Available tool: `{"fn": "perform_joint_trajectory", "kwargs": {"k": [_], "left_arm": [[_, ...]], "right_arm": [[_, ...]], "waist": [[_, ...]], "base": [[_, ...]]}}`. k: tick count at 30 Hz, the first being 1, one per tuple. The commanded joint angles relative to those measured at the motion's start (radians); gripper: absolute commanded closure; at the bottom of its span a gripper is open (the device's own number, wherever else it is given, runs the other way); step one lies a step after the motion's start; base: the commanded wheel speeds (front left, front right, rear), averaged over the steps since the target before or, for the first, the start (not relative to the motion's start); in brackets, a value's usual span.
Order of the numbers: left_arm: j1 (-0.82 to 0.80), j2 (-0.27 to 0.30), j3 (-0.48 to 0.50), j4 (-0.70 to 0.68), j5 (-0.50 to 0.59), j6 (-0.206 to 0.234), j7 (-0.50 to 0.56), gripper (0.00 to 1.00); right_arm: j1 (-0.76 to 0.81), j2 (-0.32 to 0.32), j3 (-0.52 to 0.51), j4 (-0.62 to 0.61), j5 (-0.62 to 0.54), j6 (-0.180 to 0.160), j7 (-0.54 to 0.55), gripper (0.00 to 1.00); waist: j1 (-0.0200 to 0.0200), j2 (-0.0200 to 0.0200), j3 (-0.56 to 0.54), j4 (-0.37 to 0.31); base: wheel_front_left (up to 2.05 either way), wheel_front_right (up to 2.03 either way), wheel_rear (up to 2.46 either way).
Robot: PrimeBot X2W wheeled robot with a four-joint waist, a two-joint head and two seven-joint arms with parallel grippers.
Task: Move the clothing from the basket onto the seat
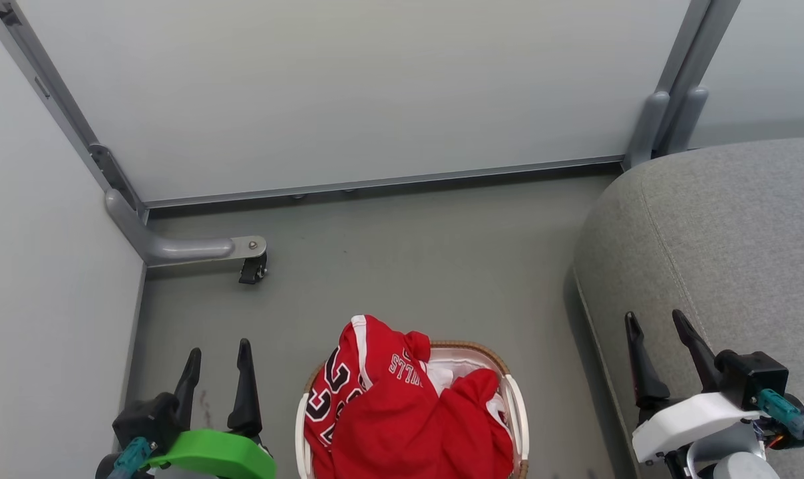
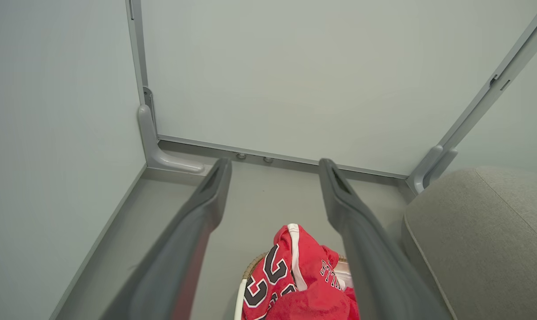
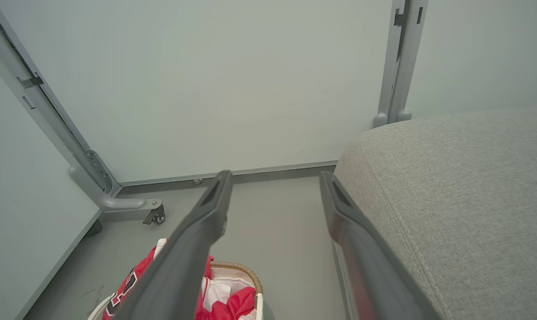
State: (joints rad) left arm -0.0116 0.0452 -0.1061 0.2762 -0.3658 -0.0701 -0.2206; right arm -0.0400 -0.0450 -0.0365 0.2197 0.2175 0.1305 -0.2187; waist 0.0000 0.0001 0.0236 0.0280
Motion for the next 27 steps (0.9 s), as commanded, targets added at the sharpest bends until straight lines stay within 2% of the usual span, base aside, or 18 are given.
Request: {"fn": "perform_joint_trajectory", "kwargs": {"k": [1, 21, 27], "left_arm": [[0.012, 0.007, -0.004, 0.005, 0.023, 0.006, -0.009, 0.00], [0.026, 0.008, -0.028, 0.053, 0.134, 0.001, -0.046, 0.00], [0.026, 0.008, -0.029, 0.056, 0.138, 0.002, -0.046, 0.00]], "right_arm": [[0.009, -0.006, 0.001, 0.001, -0.024, 0.000, -0.011, 0.00], [0.023, -0.008, 0.011, 0.004, -0.172, 0.000, -0.048, 0.00], [0.027, -0.008, 0.013, 0.003, -0.175, 0.000, -0.048, 0.00]], "waist": [[0.0000, -0.0001, 0.000, 0.001], [0.0000, -0.0001, -0.001, 0.007], [0.0000, -0.0001, -0.002, 0.007]], "base": [[0.00, 0.00, 0.00], [0.00, 0.00, 0.00], [0.00, 0.00, 0.00]]}}
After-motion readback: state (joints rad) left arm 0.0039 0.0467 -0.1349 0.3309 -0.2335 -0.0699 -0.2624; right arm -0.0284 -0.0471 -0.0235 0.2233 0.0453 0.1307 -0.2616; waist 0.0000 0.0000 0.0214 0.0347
